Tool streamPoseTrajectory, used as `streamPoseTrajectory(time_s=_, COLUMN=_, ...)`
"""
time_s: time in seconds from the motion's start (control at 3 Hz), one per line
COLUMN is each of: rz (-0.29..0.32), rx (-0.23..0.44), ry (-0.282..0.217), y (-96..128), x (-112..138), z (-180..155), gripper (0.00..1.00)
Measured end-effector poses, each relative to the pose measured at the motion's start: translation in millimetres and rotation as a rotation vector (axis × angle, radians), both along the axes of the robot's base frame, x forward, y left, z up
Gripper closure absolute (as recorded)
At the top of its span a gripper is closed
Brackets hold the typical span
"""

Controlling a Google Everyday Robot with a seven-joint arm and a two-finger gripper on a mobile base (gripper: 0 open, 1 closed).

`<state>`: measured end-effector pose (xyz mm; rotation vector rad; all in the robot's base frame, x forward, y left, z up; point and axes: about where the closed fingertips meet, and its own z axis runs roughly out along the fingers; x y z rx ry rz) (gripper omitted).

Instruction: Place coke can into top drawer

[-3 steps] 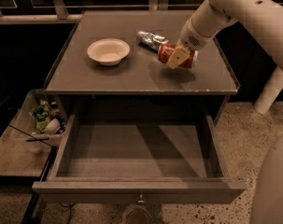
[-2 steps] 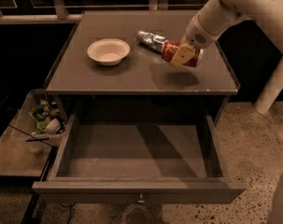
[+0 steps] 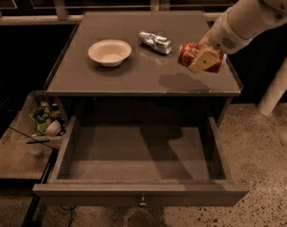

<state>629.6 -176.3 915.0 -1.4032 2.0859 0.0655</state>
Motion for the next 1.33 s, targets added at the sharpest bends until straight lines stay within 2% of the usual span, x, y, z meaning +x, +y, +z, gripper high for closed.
streamPoseTrajectory(time_s=0.33, rz=0.003, rx=-0.018, ry=-0.03, y=-15.5, x=-47.5, z=2.9, gripper=1.0)
streamPoseTrajectory(time_s=0.67, rz=0.006, rx=-0.043, ry=-0.02, y=-23.2, x=-98.4, z=-13.9, gripper=1.0)
streamPoseTrajectory(time_s=1.0, rz=0.002, rx=-0.053, ry=0.075, y=-24.2, x=-142.3, z=-64.9, gripper=1.0)
streamPoseTrajectory(time_s=1.33, rz=0.002, rx=-0.053, ry=0.075, y=-24.1, x=-142.3, z=-65.0, gripper=1.0)
